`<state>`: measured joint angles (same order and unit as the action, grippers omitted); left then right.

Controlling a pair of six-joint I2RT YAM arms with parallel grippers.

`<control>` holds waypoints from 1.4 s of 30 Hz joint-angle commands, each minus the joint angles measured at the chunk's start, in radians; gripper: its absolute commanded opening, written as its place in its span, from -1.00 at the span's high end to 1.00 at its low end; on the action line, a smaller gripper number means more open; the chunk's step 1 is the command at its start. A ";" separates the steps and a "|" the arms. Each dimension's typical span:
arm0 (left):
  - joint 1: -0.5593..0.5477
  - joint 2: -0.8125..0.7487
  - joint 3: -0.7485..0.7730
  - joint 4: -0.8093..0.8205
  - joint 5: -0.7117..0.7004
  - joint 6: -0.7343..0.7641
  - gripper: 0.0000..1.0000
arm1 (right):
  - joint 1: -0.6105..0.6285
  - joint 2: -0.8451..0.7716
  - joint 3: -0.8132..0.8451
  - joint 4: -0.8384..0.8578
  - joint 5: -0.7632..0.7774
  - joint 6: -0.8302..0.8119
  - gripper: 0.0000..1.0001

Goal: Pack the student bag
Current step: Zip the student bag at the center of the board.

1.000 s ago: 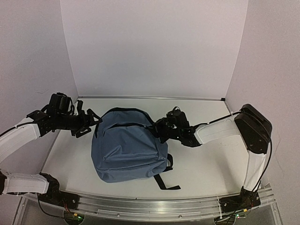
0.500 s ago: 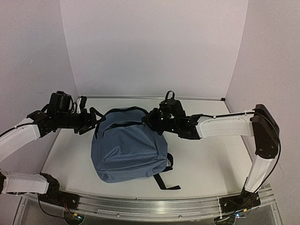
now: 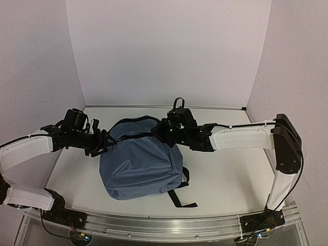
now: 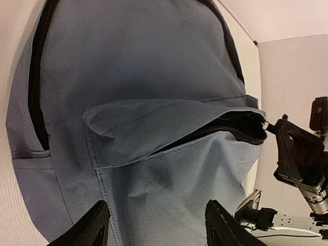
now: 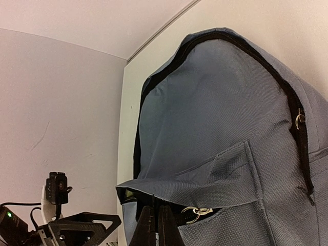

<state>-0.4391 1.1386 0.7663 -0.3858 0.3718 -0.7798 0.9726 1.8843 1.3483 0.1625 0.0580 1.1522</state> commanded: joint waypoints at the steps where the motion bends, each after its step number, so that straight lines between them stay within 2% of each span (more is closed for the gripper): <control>1: -0.004 0.051 -0.040 0.091 0.057 -0.048 -0.22 | 0.022 0.004 0.056 0.037 0.000 -0.020 1.00; 8: -0.006 0.113 -0.059 0.186 0.084 -0.069 0.05 | 0.037 0.006 0.082 0.002 0.028 -0.054 1.00; 17: -0.009 0.097 -0.087 0.259 0.100 -0.098 0.97 | 0.083 0.067 0.201 -0.098 0.075 -0.130 1.00; 28: -0.013 0.050 -0.109 0.290 0.099 -0.108 1.00 | 0.132 0.149 0.316 -0.128 0.063 -0.163 1.00; 42: -0.014 0.105 -0.082 0.337 0.108 -0.111 1.00 | 0.162 0.282 0.438 -0.141 0.022 -0.183 1.00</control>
<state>-0.4423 1.2180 0.6464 -0.1661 0.4521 -0.8884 1.1004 2.1343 1.7119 -0.0242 0.1424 0.9933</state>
